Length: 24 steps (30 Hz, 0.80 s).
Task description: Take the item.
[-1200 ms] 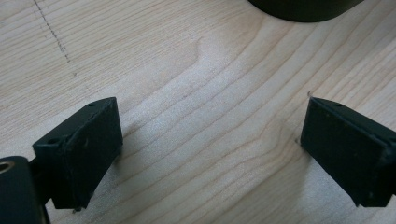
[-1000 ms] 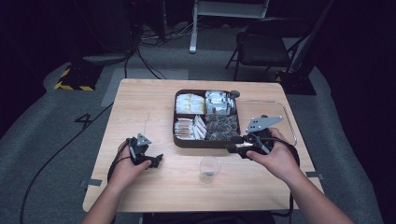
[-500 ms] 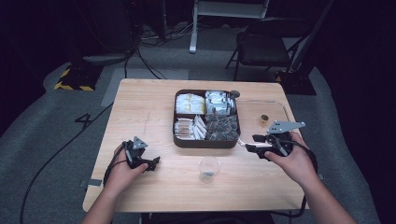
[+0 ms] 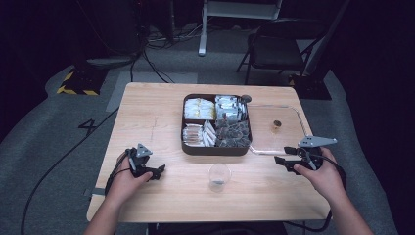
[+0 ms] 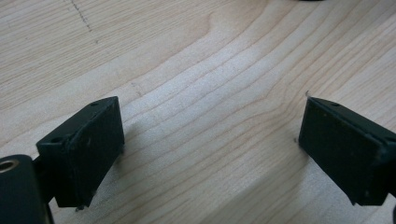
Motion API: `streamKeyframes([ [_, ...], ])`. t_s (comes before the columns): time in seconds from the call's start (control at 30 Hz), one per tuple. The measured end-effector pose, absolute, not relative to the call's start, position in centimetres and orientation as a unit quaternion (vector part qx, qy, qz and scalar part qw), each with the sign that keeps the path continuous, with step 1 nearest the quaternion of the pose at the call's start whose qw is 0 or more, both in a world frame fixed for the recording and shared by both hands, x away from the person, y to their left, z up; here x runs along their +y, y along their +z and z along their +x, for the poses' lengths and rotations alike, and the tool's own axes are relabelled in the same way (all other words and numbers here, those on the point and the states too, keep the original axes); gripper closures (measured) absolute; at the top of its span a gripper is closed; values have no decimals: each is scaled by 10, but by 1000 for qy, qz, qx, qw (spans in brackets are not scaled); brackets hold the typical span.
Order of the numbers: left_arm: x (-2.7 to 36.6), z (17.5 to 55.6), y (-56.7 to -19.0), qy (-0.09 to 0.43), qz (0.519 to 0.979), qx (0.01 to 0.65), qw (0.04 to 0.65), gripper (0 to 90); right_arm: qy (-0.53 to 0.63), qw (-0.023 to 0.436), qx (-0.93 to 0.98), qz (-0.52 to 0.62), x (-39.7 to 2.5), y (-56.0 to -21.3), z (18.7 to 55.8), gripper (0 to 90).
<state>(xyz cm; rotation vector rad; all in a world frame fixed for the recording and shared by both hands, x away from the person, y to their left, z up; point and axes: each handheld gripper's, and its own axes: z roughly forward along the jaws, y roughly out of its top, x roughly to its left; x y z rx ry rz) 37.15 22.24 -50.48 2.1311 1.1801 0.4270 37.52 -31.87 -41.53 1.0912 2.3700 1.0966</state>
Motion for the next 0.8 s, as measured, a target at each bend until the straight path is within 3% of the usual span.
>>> streamKeyframes([
  [0.8, 224, 371, -505, 167, 813, 452, 327, 72, 363, 192, 799, 439, -371, -499, 370, 349],
])
